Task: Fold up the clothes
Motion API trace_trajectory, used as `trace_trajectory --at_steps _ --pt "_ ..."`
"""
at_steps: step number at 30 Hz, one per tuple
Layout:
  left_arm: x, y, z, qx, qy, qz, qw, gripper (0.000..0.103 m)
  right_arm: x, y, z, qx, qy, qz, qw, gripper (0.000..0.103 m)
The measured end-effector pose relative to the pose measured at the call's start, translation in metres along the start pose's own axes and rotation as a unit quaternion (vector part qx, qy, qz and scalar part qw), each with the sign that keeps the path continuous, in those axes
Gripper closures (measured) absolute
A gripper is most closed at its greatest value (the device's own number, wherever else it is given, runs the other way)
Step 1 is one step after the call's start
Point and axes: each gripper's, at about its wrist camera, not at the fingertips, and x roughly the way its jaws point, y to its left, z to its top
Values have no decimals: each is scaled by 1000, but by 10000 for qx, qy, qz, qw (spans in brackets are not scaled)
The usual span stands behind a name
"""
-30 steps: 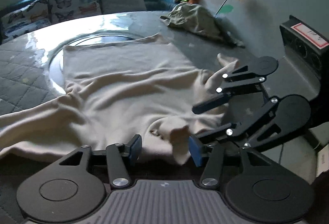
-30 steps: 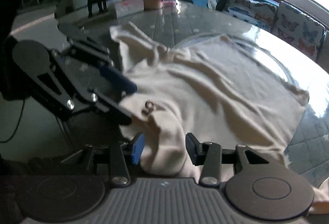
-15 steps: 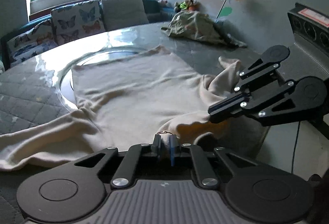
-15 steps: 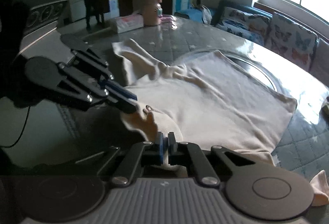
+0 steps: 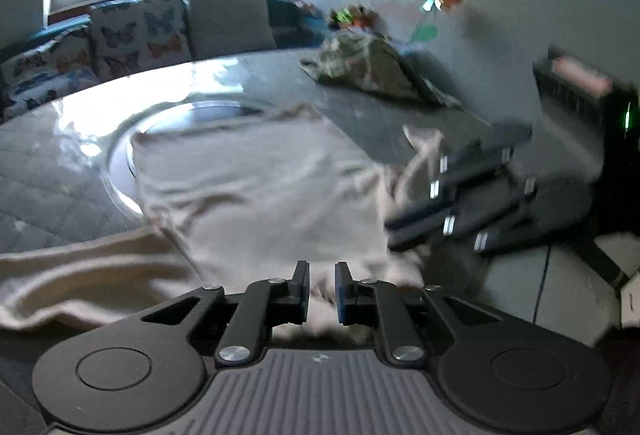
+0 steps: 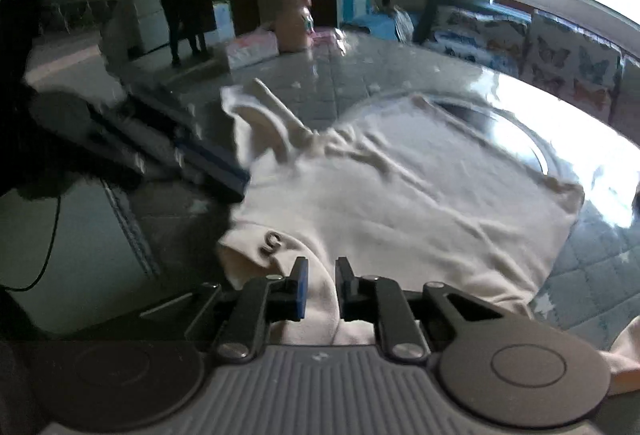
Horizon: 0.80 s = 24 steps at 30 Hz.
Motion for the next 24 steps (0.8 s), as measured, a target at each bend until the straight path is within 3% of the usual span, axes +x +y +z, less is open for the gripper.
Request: trace_trajectory --at_steps 4,8,13,16,18,24 --pt "30 12 11 -329 35 63 9994 88 22 4 -10 38 314 157 9994 87" --pt "59 16 14 -556 166 -24 9983 88 1 0 -18 157 115 81 9998 73" --pt "80 1 11 -421 299 -335 9981 81 -41 -45 -30 1039 -368 -859 9902 69" --pt "88 -10 10 -341 353 -477 9977 78 -61 -82 -44 1823 -540 -1578 9690 69" --pt "92 -16 10 -309 379 -559 9972 78 -73 -110 -58 2408 -628 -2039 9469 69" --pt "101 -28 10 -229 503 -670 9962 72 -90 -170 -94 3653 -914 -2673 8870 68"
